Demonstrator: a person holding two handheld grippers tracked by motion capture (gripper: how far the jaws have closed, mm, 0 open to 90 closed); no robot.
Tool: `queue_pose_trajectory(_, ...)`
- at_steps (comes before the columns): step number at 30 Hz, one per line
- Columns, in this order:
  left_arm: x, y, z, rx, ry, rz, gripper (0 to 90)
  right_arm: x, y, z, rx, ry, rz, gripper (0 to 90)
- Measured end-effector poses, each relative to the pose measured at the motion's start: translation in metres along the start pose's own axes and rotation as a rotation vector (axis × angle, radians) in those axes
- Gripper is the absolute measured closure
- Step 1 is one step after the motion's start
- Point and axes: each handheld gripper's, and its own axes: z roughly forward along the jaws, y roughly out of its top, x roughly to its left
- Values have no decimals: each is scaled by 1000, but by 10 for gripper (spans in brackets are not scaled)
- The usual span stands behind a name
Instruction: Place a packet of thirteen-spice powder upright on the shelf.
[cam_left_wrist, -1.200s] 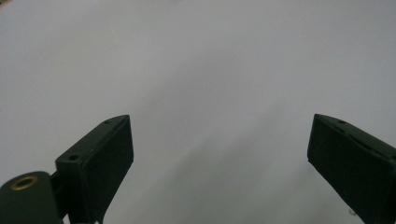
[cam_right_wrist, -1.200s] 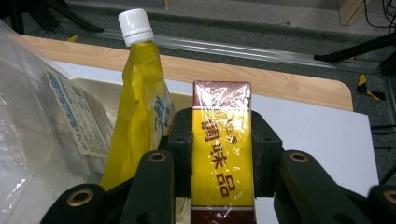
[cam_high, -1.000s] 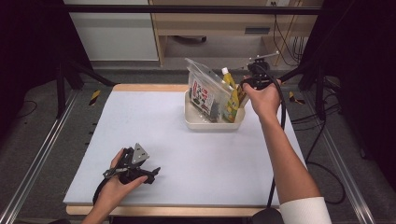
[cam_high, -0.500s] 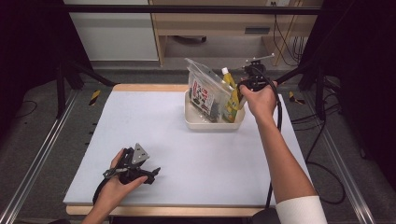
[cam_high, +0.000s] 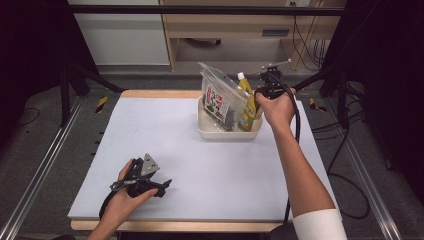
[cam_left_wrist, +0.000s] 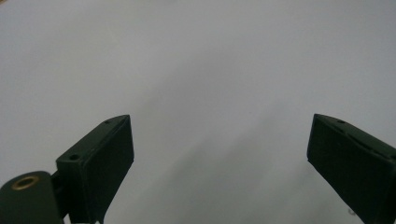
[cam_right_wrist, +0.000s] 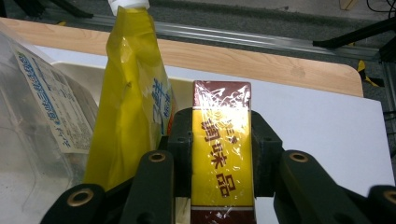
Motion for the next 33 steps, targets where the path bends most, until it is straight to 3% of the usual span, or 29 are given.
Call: queue_pose_trajectory(33,-4,0,2,-6,-6,6,73,-3,-8,20,31,-24,24,681)
